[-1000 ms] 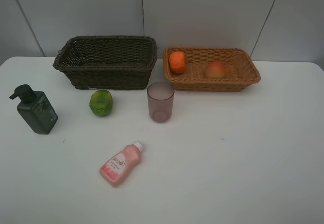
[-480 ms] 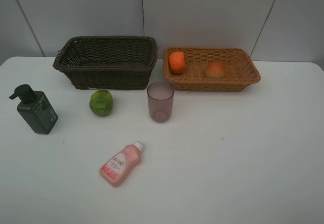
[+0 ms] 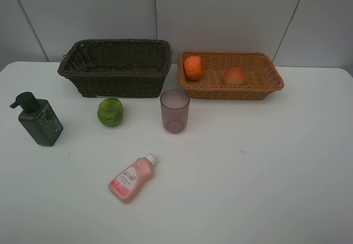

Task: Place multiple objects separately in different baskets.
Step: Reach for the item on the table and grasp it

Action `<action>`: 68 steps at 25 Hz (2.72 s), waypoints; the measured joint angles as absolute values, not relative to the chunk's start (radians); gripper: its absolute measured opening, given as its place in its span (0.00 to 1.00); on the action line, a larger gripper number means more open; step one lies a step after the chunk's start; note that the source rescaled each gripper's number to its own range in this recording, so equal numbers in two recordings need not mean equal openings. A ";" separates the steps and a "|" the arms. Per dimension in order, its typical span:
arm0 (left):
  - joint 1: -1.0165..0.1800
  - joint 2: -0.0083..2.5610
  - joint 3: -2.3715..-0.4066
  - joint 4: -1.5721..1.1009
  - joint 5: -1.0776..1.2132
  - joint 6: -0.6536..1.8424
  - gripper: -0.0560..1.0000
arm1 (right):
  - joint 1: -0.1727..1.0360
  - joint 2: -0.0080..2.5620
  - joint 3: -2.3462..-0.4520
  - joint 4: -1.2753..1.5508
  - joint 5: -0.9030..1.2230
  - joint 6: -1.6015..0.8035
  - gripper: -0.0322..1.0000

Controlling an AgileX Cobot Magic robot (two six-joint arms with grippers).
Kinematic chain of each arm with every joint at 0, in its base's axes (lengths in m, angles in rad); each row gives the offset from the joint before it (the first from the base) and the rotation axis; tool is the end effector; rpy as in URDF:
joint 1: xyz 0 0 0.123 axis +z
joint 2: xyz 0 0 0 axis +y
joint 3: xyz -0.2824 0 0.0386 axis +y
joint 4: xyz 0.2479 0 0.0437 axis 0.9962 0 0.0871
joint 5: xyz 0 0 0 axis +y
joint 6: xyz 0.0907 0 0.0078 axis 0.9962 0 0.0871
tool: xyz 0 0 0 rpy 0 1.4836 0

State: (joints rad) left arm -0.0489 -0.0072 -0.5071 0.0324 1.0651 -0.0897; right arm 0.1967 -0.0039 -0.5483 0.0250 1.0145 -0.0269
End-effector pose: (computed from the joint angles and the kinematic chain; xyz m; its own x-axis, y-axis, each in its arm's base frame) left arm -0.0069 0.0029 0.2788 -0.4470 -0.0521 -0.8930 -0.0095 0.9985 -0.0535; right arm -0.0100 0.0000 0.2943 -0.3562 -0.0849 -0.9305 -0.2197 0.9756 -0.0050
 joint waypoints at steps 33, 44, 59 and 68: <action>-0.049 -0.007 -0.507 0.032 1.065 -0.090 1.00 | 0.042 -0.004 -0.525 0.018 1.057 -0.019 0.97; -0.049 -0.007 -0.507 0.032 1.065 -0.090 1.00 | 0.042 -0.004 -0.525 0.018 1.057 -0.019 0.97; -0.049 -0.007 -0.507 0.012 1.065 -0.090 1.00 | 0.042 -0.004 -0.525 0.018 1.057 -0.019 0.97; -0.048 0.144 -0.513 -0.016 1.047 -0.112 1.00 | 0.042 -0.004 -0.525 0.018 1.057 -0.018 0.97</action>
